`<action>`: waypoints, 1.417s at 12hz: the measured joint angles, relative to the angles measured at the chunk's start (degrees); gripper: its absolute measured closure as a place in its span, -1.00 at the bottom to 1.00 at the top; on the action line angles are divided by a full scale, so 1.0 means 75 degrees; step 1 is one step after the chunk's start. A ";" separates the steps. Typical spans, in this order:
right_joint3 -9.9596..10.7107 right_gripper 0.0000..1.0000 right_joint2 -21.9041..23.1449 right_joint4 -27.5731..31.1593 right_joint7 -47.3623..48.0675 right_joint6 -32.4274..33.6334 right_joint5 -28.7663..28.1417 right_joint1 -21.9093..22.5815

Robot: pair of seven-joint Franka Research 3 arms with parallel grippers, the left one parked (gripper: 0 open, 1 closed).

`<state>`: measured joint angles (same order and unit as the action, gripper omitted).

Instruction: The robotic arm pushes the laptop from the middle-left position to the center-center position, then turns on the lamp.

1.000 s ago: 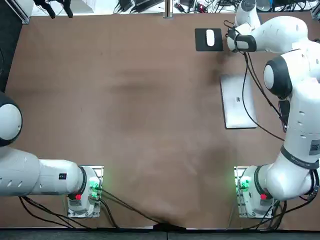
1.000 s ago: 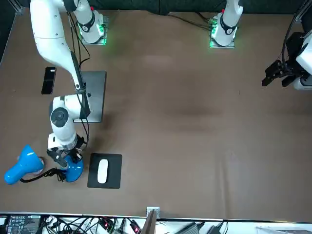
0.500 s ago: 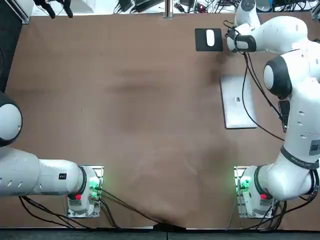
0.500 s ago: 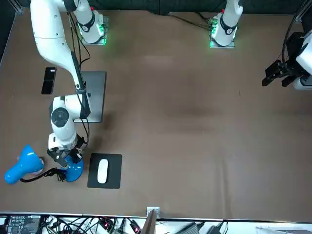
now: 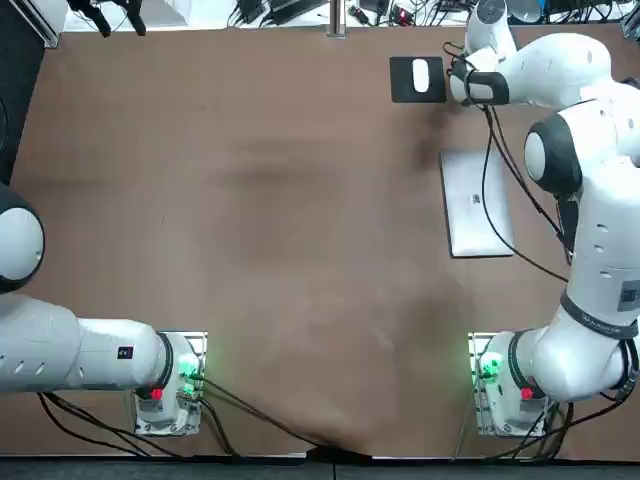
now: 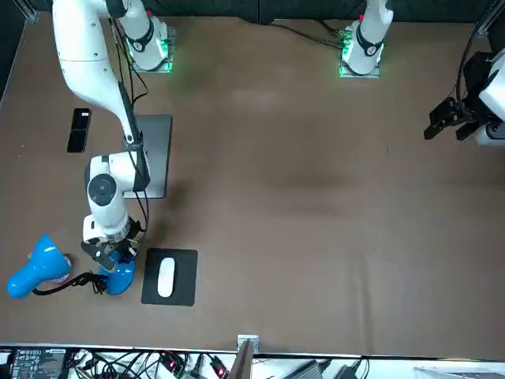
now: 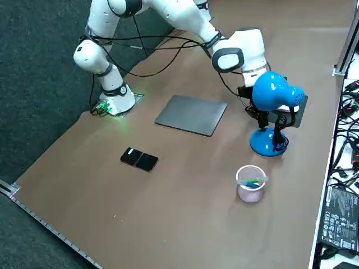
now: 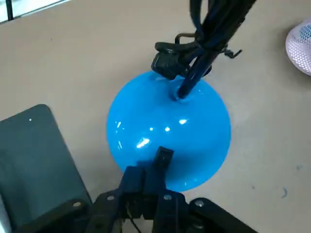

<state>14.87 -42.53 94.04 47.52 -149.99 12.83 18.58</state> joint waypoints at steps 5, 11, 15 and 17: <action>0.0030 0.96 0.0001 -0.0038 0.0009 0.0000 0.0000 0.0004; 0.0048 0.96 0.0001 -0.0111 0.0009 0.0000 0.0000 0.0002; 0.0050 0.96 0.0001 -0.0111 0.0015 0.0000 0.0000 -0.0013; 0.0050 0.96 -0.0001 -0.0111 0.0016 0.0000 0.0000 -0.0027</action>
<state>15.24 -42.55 93.20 47.64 -149.99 12.83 18.38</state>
